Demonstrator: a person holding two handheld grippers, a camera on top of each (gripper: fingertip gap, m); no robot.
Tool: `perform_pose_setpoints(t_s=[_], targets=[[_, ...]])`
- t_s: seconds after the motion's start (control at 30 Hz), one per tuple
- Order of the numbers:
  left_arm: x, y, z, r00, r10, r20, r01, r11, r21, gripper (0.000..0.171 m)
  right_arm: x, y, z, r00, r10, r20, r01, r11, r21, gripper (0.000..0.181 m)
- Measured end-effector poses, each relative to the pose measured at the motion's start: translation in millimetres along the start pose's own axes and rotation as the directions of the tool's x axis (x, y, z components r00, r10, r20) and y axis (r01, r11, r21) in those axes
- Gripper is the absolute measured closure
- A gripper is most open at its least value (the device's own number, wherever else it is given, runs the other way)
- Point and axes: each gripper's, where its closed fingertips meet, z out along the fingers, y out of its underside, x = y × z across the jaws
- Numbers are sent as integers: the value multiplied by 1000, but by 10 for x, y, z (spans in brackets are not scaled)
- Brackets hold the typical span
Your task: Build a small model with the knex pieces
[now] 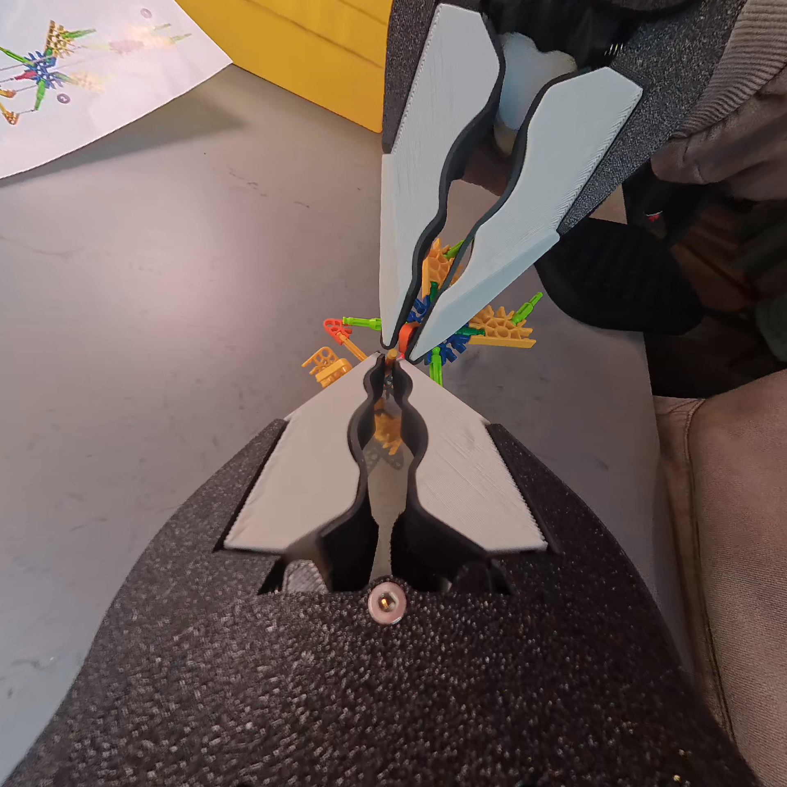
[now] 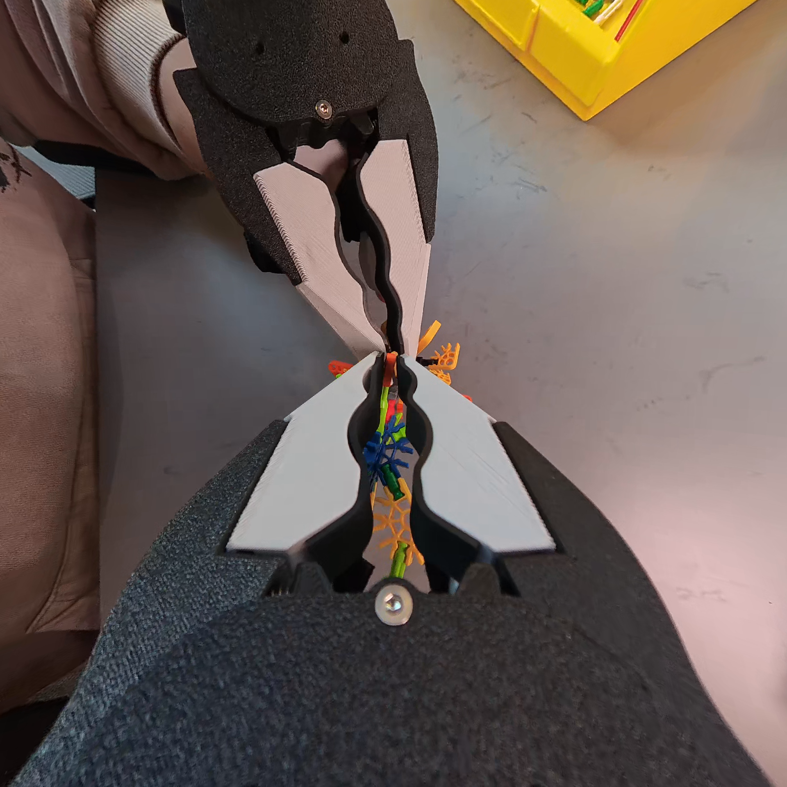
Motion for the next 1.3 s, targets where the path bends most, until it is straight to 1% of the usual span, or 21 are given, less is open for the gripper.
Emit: perform_pose_setpoints(t_s=[0.1, 0.23, 0.33, 0.4, 0.47, 0.53, 0.57, 0.6, 0.67, 0.7, 0.8, 0.87, 0.93, 1.0, 1.03, 1.07, 1.13, 1.23, 1.3], targets=[[20, 2, 8, 1000, 18, -14, -18, 1000, 2, 170, -14, 14, -8, 1000, 16, 17, -15, 1000, -6, 178], [53, 5, 10, 999, 7, -34, -7, 1000, -1, 169, -25, 21, -19, 999, 31, 19, -32, 999, 40, 174], [47, -31, -13, 998, -35, -53, 37, 999, 26, 168, -8, -36, -91, 996, 86, 27, -88, 990, 112, 159], [10, -53, -53, 991, -107, -86, 111, 993, 42, 168, 17, -195, -240, 988, 144, 58, -154, 962, 227, 147], [-85, -83, -108, 979, -181, -96, 188, 979, 73, 167, 87, -339, -441, 977, 200, 80, -215, 913, 347, 133], [-182, -100, -162, 965, -243, -104, 252, 963, 93, 168, 145, -353, -595, 977, 207, 50, -209, 891, 403, 123], [-227, -106, -186, 956, -273, -109, 284, 953, 102, 168, 143, -314, -637, 980, 196, 20, -187, 895, 406, 119], [-256, -104, -206, 947, -299, -121, 311, 945, 104, 168, 123, -246, -651, 985, 173, -19, -152, 908, 390, 119], [-291, -106, -237, 928, -340, -150, 357, 928, 106, 168, 147, -42, -618, 981, 116, -155, -60, 944, 326, 119], [-305, -106, -246, 919, -359, -165, 378, 920, 103, 169, 151, 56, -590, 975, 94, -201, -30, 954, 299, 118], [-336, -127, -279, 861, -445, -244, 478, 873, 94, 169, 196, 239, -554, 954, 108, -281, -23, 957, 288, 109], [-329, -90, -278, 816, -488, -311, 526, 849, 48, 167, 266, 313, -559, 922, 46, -385, 62, 963, 263, 109], [-334, -46, -266, 771, -522, -365, 560, 828, 0, 168, 341, 339, -521, 880, -47, -473, 165, 964, 210, 111], [-355, -34, -270, 747, -525, -409, 564, 825, -30, 159, 370, 302, -419, 858, -136, -494, 247, 955, 166, 119], [-383, -32, -286, 744, -524, -414, 561, 827, -38, 151, 387, 280, -349, 853, -176, -492, 277, 951, 140, 119], [-410, -36, -321, 749, -516, -416, 551, 833, -41, 145, 419, 262, -283, 845, -211, -491, 300, 948, 109, 119], [-516, -67, -427, 786, -483, -386, 521, 853, -8, 134, 504, 216, -183, 821, -283, -496, 351, 935, 46, 119], [-706, -103, -654, 872, -401, -280, 436, 897, 76, 128, 642, 161, -103, 785, -378, -491, 414, 909, -38, 119], [-696, -81, -768, 923, -314, -224, 339, 937, 84, 129, 740, 173, -67, 770, -440, -462, 447, 889, -102, 126]])
